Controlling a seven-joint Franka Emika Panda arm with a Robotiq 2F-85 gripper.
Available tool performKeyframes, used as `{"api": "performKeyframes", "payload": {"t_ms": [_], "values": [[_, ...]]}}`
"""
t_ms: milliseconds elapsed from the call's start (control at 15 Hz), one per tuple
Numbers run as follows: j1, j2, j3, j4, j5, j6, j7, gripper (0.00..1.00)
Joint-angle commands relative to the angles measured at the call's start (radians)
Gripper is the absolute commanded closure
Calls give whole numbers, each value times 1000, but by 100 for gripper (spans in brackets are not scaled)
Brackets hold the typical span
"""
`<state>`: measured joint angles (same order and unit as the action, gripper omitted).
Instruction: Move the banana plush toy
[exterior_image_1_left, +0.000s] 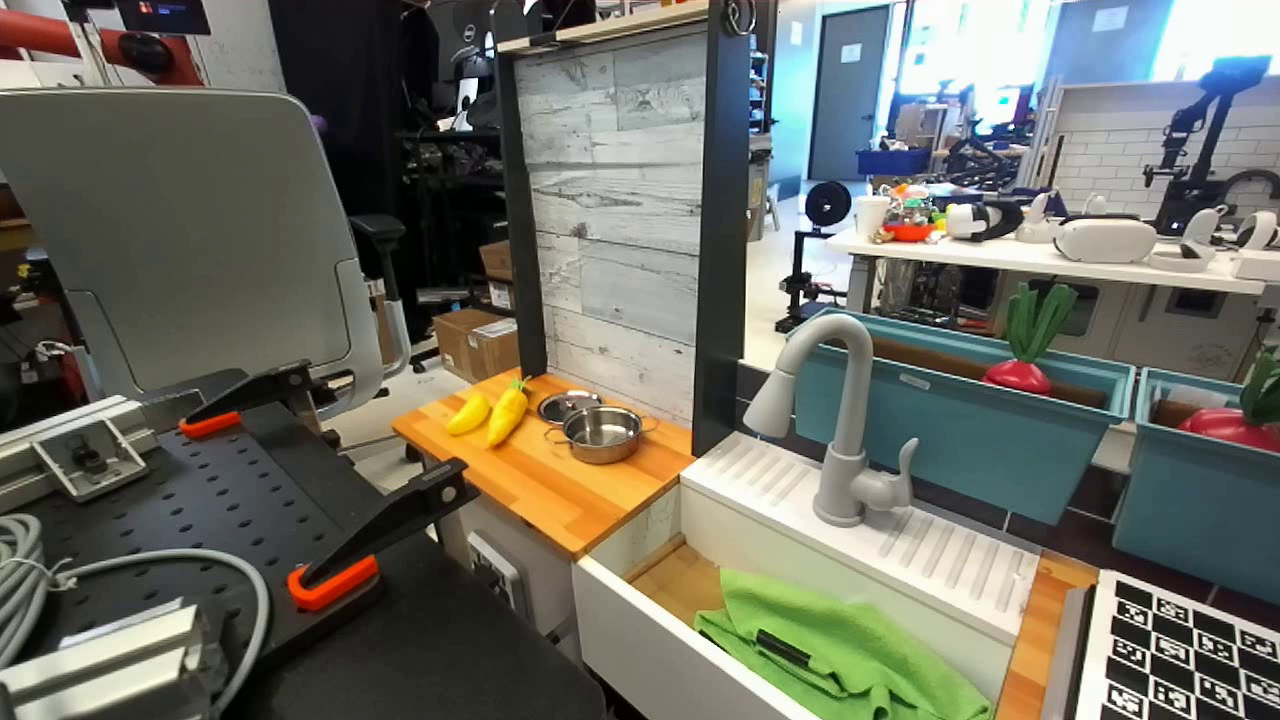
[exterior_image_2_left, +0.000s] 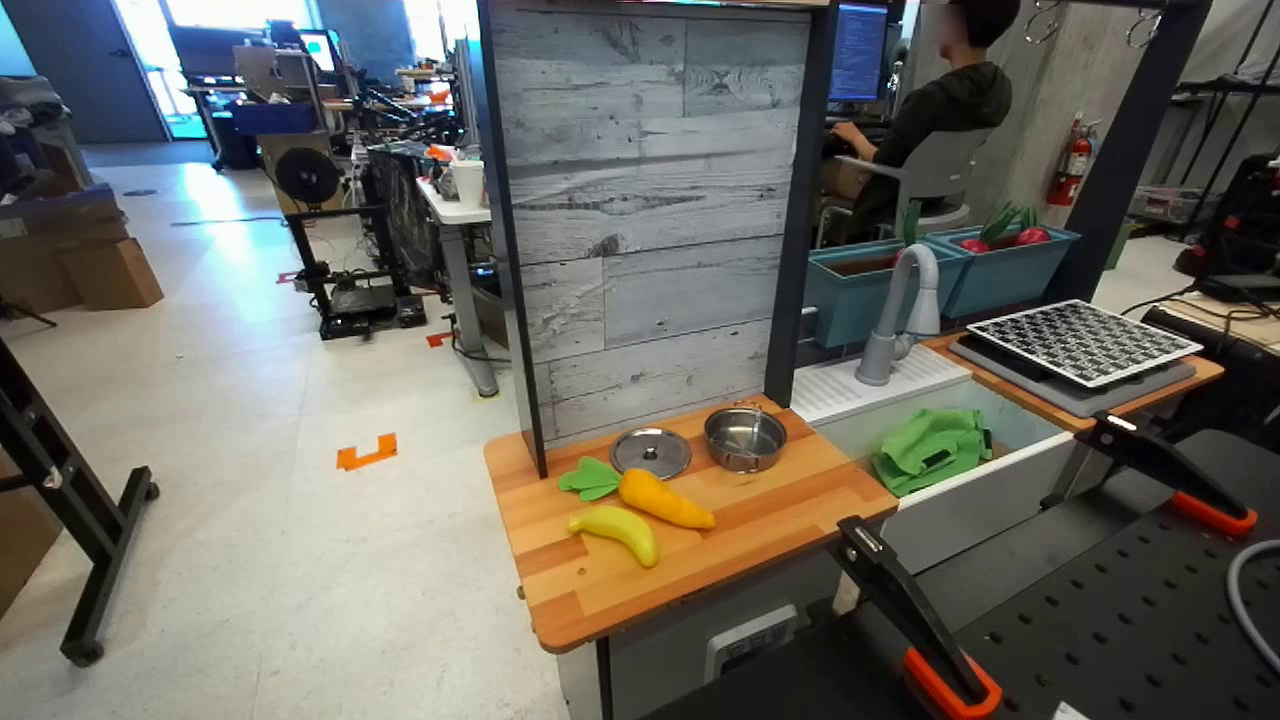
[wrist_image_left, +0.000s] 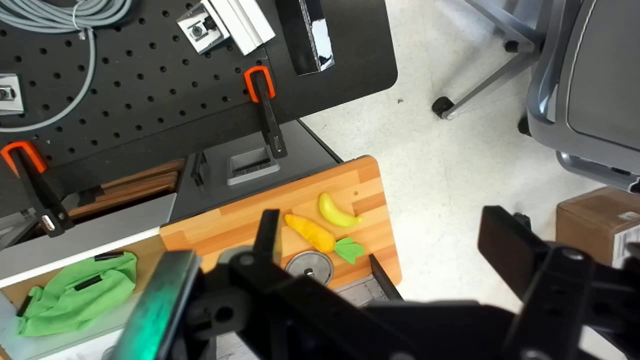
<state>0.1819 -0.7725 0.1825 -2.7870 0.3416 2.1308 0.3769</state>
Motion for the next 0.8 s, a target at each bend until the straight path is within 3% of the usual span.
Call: {"api": "performKeyframes", "payload": {"t_ms": [0,400,733], "values": [[-28,163,66,49,-6,95,44,0],[-47,407,117,126,-89,216,132,0],[-87,608,122,223,-246,290,256,0]]}}
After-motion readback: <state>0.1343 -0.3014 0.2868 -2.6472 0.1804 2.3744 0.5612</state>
